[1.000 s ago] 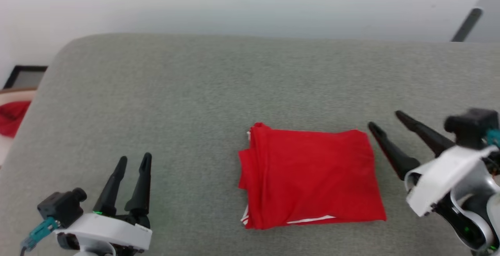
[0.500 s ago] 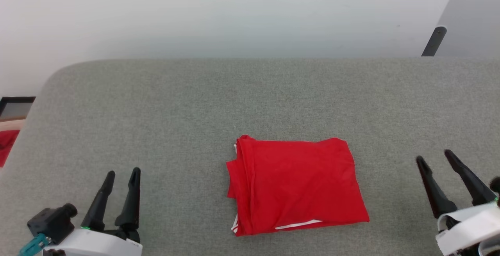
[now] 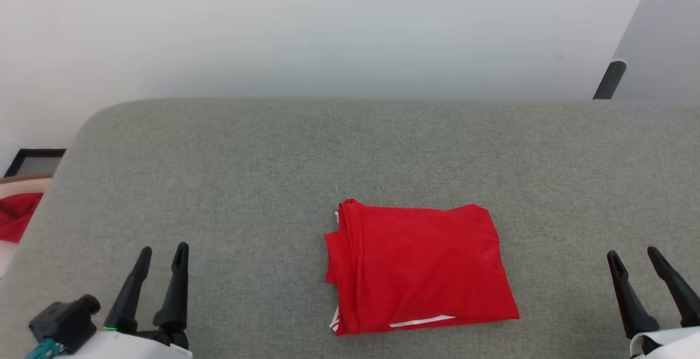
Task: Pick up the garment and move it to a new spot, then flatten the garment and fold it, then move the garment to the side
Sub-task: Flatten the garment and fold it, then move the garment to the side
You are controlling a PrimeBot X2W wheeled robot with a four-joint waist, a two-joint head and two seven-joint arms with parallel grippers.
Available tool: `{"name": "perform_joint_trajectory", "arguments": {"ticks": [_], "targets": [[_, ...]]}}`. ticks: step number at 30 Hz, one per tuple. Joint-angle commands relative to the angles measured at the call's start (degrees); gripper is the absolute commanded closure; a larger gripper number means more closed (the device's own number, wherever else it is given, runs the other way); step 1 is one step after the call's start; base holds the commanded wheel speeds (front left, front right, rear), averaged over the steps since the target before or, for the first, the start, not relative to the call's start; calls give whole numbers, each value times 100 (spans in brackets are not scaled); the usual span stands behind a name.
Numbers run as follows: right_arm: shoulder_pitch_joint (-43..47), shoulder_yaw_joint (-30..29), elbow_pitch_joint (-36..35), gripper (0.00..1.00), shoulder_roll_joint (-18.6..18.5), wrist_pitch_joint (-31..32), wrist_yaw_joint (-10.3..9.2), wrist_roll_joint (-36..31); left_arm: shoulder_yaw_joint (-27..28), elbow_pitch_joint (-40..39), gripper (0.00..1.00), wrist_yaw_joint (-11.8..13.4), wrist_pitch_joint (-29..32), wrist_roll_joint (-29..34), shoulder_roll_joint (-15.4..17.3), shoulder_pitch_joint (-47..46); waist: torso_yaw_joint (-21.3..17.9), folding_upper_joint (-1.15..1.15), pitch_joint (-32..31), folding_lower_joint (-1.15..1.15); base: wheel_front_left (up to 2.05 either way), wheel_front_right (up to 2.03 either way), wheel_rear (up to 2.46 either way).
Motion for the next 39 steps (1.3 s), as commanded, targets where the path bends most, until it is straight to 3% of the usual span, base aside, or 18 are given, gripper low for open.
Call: {"name": "perform_joint_trajectory", "arguments": {"ticks": [1, 16, 24, 32, 39], "targets": [[88, -39, -12, 0, 37, -49, -4, -28, 35, -41, 0, -17, -22, 23, 8, 60, 25, 0, -37, 0, 0, 0, 0], [266, -103, -49, 0, 95, 29, -4, -49, 40, -110, 0, -17, -22, 104, -36, 102, 173, 0, -134, 0, 0, 0, 0], [110, 119, -34, 0, 75, 272, -4, -49, 61, -60, 0, -17, -22, 106, -9, 100, 522, 0, -99, 0, 0, 0, 0], [-224, 222, 185, 0, 44, 846, -4, -43, 8, -41, 0, -17, -22, 49, 15, -30, 989, 0, 148, 0, 0, 0, 0], [-561, 181, 438, 0, 7, 1741, -4, 23, -127, -32, 0, -16, -22, 63, -78, -181, 1289, 0, 463, 0, 0, 0, 0]]}}
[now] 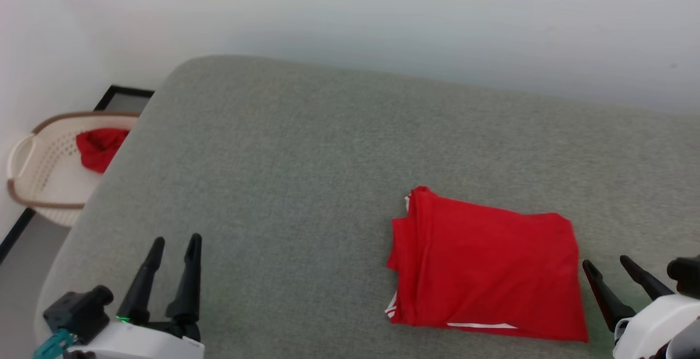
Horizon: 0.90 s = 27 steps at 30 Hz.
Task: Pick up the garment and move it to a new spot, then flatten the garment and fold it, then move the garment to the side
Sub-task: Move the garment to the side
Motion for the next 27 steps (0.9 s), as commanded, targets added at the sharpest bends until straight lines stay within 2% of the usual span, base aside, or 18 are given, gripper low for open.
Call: {"name": "perform_joint_trajectory", "arguments": {"ticks": [1, 9, 22, 27], "targets": [[-88, -43, 45, 0, 13, 181, -4, 23, -19, 20, 0, -17, -20, -15, -32, -64, 206, 0, 211, 0, 0, 0, 0], [-251, -200, 151, 0, 136, 1438, -4, 88, -152, 71, 0, -17, -21, -8, -146, -231, 386, 0, 376, 0, 0, 0, 0], [-526, -656, 348, 0, 657, 3104, -4, -154, -236, 120, 0, -17, -21, -97, -234, -369, 501, 0, 583, 0, 0, 0, 0], [-752, -741, 573, 0, 872, 3817, -1, -15, -273, 138, 0, -17, -21, -151, -263, -405, 529, 0, 629, 0, 0, 0, 0]]}}
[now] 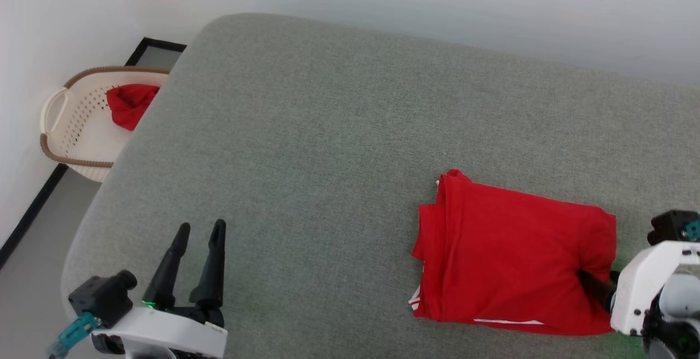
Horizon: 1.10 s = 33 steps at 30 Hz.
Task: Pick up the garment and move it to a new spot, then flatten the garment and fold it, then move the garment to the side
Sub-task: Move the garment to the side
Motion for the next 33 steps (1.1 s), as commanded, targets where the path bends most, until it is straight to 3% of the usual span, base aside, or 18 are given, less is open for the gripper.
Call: {"name": "perform_joint_trajectory", "arguments": {"ticks": [1, 3, 7, 19, 33], "targets": [[51, 159, 234, 20, 210, 309, 3, 82, -20, 18, 0, -17, -22, -55, -17, -55, 19, 0, 15, 0, 0, 0, 0], [-21, 149, 267, 100, 271, 533, 10, 220, -40, 29, 0, -17, -22, -70, -19, -78, 38, 0, 27, 0, 0, 0, 0], [-169, 54, 243, 100, 168, 749, 0, 262, -32, 37, 0, -17, -22, -122, -23, -75, 48, 0, 48, 0, 0, 0, 0], [-654, -362, 38, 100, -361, 559, -3, 202, 71, -67, 0, -17, -22, -78, -18, -62, -212, 0, 170, 0, 0, 0, 0], [-1293, -452, 149, 100, -1360, 436, -3, -25, 88, -208, 0, -17, -22, 69, 17, -282, -857, 0, 473, 0, 0, 0, 0]]}}
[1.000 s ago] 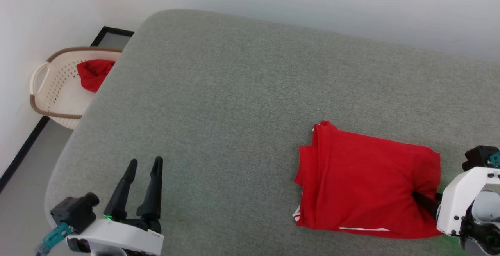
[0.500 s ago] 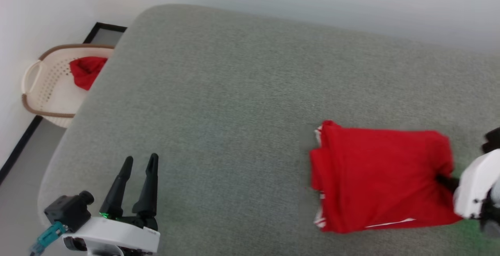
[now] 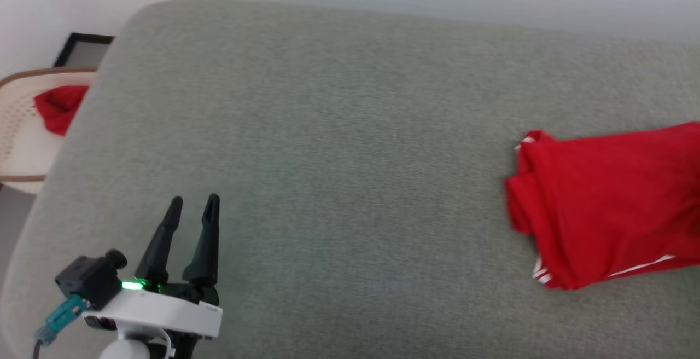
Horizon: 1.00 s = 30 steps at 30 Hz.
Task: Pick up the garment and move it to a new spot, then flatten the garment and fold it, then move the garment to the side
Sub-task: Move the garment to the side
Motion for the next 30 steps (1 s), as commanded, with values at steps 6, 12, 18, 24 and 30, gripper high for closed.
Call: {"name": "perform_joint_trajectory", "arguments": {"ticks": [6, 12, 18, 24, 30], "targets": [[-312, 46, 82, 100, -538, -248, -8, -157, 9, -94, 0, -17, -20, 86, 37, -205, -475, 0, 312, 0, 0, 0, 0], [-642, 190, 233, 100, -1037, -528, -8, -175, -11, -170, 0, -17, -20, 145, 106, -416, -840, 0, 638, 0, 0, 0, 0], [-955, 365, 443, 100, -1423, -907, -8, -232, -102, -226, 0, -17, -21, 196, 192, -683, -1117, 0, 965, 0, 0, 0, 0], [-1239, 421, 689, 100, -1721, -1262, -8, -357, -113, -319, 0, -17, -20, 237, 277, -884, -1333, 0, 1283, 0, 0, 0, 0], [-1441, 510, 860, 100, -1932, -1486, -8, -587, -131, -383, 0, -17, -21, 267, 374, -1035, -1551, 0, 1544, 0, 0, 0, 0]]}}
